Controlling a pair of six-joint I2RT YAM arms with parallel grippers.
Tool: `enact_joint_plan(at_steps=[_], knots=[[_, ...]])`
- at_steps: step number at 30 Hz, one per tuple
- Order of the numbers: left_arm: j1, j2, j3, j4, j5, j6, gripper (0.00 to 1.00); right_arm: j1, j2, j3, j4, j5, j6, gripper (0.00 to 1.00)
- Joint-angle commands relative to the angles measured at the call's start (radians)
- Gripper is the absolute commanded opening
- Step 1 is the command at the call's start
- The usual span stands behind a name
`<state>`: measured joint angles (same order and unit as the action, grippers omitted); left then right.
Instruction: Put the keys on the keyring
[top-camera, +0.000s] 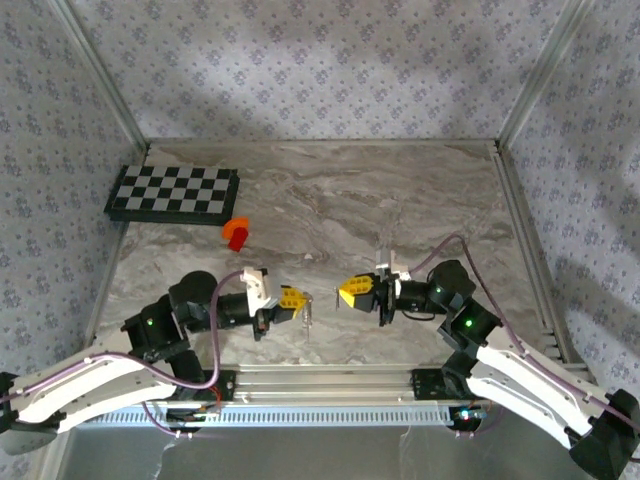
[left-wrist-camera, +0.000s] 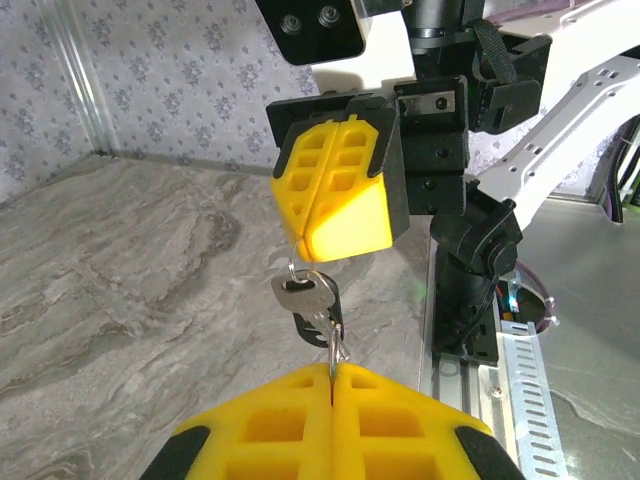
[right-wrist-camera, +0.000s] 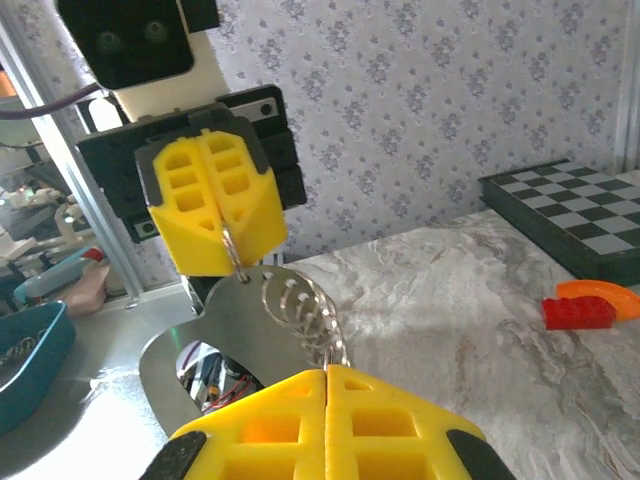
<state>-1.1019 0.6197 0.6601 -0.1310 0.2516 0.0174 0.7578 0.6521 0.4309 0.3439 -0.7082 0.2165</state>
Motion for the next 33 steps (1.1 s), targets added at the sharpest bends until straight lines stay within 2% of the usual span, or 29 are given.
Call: enact_joint_plan(at_steps=[1,10,16,26,33], knots=[[-0.007,0.017,0.044,0.061,0.034,0.018,0.0,0.012,-0.019,0.048,-0.017,-0.051,-0.026,0.0],[-0.008,0.048,0.05,0.075,0.044,0.025,0.0,0.066,-0.026,0.091,-0.161,0.009,-0.148,0.0],[-0.009,0.067,0.051,0.077,0.065,0.024,0.0,0.141,-0.025,0.116,-0.247,0.11,-0.246,0.0],[-0.009,0.071,0.046,0.087,0.097,0.016,0.0,0.189,-0.04,0.108,-0.218,0.214,-0.267,0.0],[-0.009,0.072,0.045,0.092,0.1,0.015,0.0,0.21,-0.036,0.119,-0.2,0.206,-0.25,0.0]])
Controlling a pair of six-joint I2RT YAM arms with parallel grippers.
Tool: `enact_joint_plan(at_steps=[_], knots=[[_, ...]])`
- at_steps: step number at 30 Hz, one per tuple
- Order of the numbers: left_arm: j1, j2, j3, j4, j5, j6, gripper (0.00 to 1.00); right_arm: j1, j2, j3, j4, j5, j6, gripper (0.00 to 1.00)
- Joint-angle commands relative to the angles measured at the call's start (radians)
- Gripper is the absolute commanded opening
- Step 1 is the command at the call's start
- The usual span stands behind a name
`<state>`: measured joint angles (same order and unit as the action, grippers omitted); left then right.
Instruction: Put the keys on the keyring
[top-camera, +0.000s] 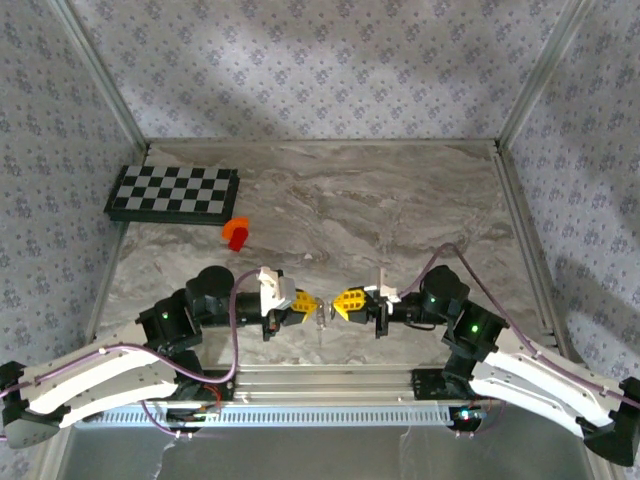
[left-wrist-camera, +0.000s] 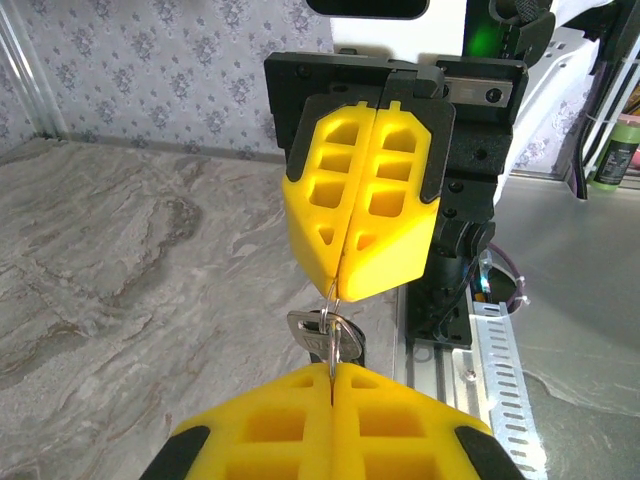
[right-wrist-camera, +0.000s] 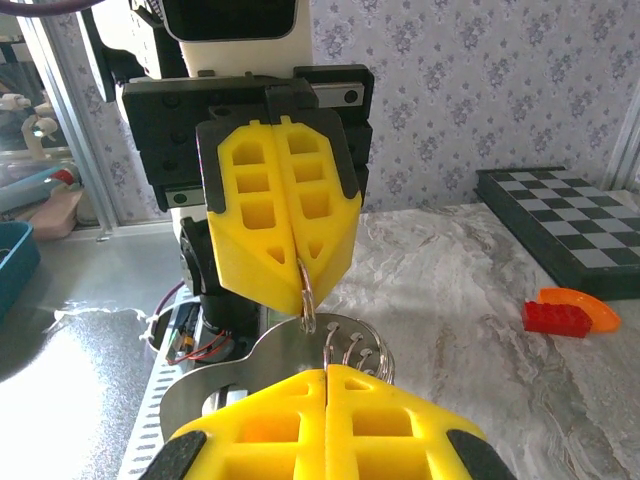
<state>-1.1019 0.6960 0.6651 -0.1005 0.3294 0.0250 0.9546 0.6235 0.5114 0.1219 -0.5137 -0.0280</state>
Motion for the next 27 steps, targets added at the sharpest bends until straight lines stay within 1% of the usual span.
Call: enact_joint_plan(at_steps=[1,10,19,27], knots=[[-0.009,-0.004,0.038,0.062,0.023,0.006,0.0,0.016,-0.005,0.043,0.02,0.009,-0.003,0.0],[-0.009,0.003,0.042,0.067,0.019,0.004,0.0,0.036,0.005,0.048,0.031,0.014,0.01,0.0],[-0.012,0.004,0.045,0.065,0.021,0.007,0.0,0.039,0.009,0.045,0.036,0.046,0.016,0.0],[-0.012,0.008,0.048,0.067,0.022,0.01,0.0,0.039,0.015,0.045,0.041,0.049,0.014,0.0]])
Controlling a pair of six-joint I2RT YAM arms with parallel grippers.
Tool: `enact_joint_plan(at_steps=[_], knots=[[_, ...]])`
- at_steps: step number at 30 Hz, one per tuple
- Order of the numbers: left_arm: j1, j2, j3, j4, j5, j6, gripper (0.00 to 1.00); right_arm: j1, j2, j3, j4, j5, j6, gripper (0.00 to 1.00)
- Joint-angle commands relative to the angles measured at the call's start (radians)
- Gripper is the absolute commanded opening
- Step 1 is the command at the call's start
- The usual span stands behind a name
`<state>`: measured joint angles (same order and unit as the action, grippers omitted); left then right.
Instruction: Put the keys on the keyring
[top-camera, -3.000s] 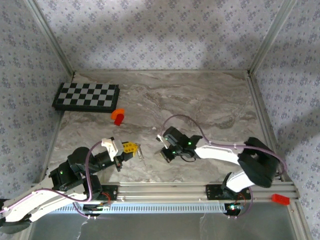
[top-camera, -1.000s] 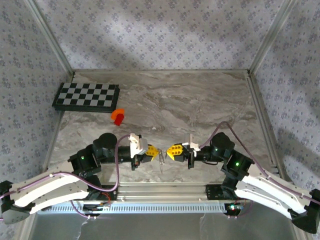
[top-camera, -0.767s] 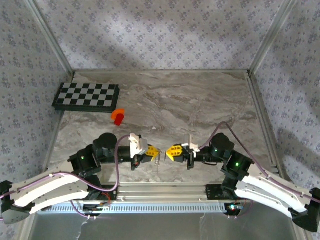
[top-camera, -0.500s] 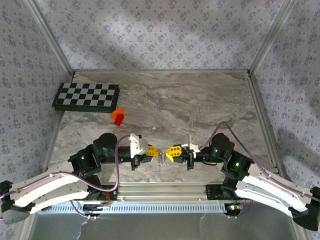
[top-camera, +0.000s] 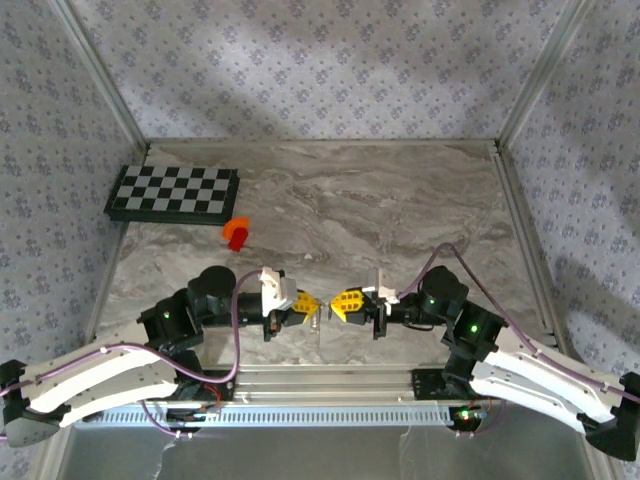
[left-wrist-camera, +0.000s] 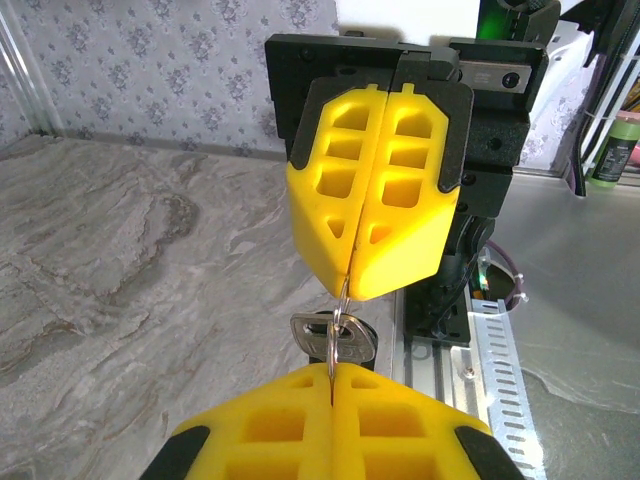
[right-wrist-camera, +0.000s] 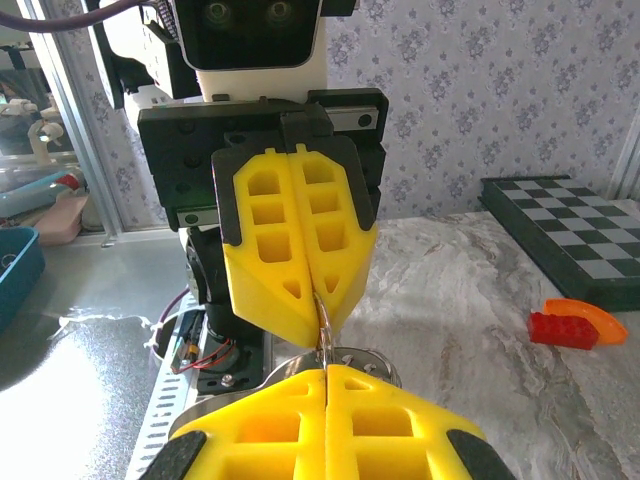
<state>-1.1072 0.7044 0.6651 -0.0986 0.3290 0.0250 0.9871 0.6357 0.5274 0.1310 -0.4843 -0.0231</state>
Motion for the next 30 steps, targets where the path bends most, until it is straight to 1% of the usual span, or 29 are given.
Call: enact_joint_plan(at_steps=[1,30], knots=[[-0.006,0.0,0.048,0.065,0.022,0.01,0.0,0.007,0.004,0.03,0.033,0.018,0.009,0.0],[-0.008,0.008,0.067,0.044,0.022,0.015,0.0,0.01,0.033,0.032,0.067,-0.001,0.012,0.0]])
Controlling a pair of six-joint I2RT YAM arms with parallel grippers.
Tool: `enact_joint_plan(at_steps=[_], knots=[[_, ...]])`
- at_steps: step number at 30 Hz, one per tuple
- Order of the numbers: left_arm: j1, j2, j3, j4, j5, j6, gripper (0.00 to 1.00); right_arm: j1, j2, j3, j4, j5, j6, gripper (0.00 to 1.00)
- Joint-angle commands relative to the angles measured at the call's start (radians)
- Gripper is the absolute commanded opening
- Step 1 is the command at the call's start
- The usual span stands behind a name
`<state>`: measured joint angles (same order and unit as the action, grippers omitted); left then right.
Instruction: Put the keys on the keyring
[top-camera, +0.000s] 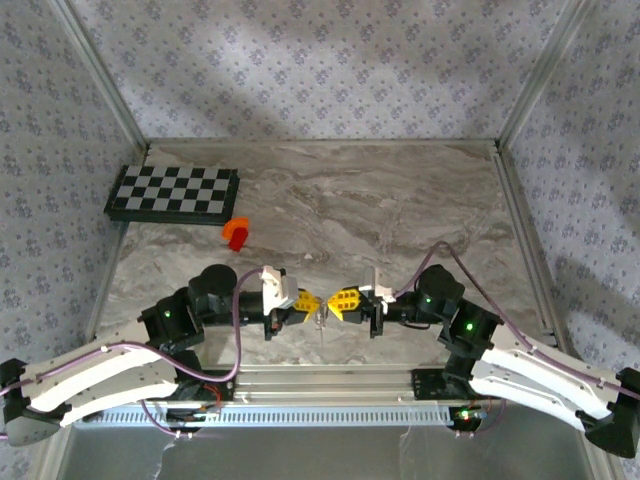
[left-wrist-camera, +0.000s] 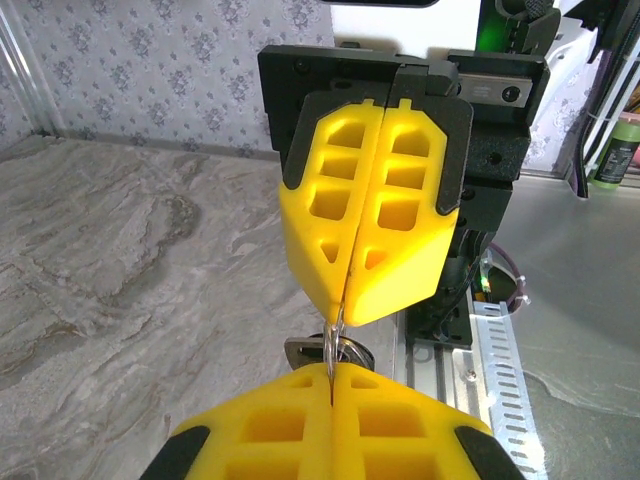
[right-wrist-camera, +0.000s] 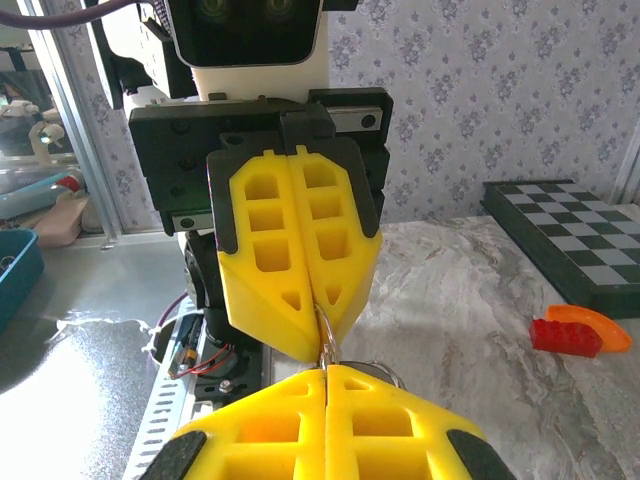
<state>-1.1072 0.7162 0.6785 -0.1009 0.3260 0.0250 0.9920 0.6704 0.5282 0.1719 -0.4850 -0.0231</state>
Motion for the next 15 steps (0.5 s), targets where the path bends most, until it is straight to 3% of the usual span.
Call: enact_joint_plan(at_steps=[1,15], knots=[[-0.008,-0.004,0.055,0.045,0.025,0.015,0.0,0.005,-0.003,0.031,0.024,-0.001,0.011,0.0],[-0.008,-0.008,0.059,0.03,0.007,0.018,0.0,0.008,-0.048,0.042,-0.052,0.046,-0.031,0.0]])
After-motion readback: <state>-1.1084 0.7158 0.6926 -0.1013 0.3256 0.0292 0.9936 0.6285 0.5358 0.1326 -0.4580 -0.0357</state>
